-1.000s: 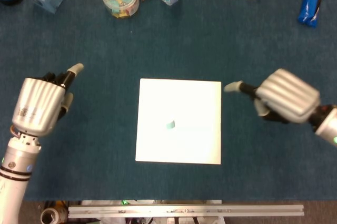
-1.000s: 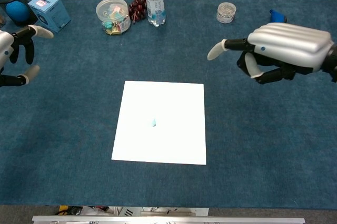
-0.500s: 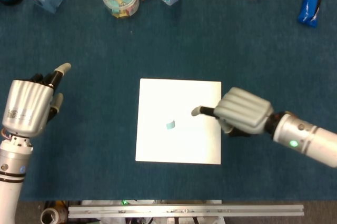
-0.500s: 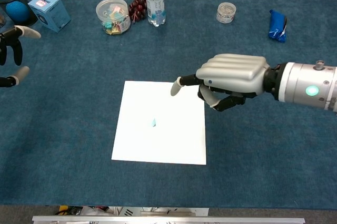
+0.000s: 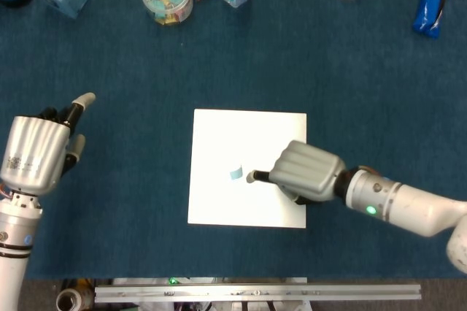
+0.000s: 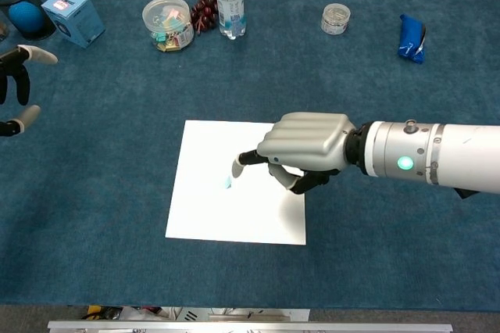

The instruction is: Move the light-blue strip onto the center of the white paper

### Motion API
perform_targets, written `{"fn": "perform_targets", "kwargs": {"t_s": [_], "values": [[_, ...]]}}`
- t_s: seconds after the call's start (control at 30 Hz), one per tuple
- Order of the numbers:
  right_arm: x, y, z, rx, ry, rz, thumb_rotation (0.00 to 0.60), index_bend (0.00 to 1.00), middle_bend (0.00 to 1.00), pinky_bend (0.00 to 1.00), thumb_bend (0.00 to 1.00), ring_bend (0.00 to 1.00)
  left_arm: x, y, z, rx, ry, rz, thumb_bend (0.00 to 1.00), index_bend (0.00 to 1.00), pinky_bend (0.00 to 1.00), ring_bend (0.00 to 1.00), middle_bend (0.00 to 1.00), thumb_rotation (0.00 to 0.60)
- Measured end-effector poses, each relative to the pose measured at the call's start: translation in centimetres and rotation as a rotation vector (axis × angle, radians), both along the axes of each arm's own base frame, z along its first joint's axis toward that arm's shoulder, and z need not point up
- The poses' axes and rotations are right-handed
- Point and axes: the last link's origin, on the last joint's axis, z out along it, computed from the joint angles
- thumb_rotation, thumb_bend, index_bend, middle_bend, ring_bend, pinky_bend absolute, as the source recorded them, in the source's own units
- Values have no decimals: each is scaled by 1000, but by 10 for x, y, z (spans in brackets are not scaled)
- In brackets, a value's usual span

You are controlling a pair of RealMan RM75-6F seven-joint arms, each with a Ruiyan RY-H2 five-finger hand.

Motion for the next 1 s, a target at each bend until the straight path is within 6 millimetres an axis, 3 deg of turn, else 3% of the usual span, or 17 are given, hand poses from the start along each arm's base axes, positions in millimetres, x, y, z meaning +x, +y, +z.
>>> {"fn": "perform_targets", "kwargs": {"t_s": [0.47, 1.0], "values": [[8, -1, -36, -27, 63, 26, 600, 229, 1000, 1000, 1000, 1000, -3, -3, 1, -3, -20, 4, 326, 247, 874, 635, 622, 600], [6, -4, -53, -60, 117, 4, 600, 229, 1000, 1000, 1000, 1000, -3, -4, 0, -14, -34, 1, 327, 247, 874, 635, 621, 600]]}}
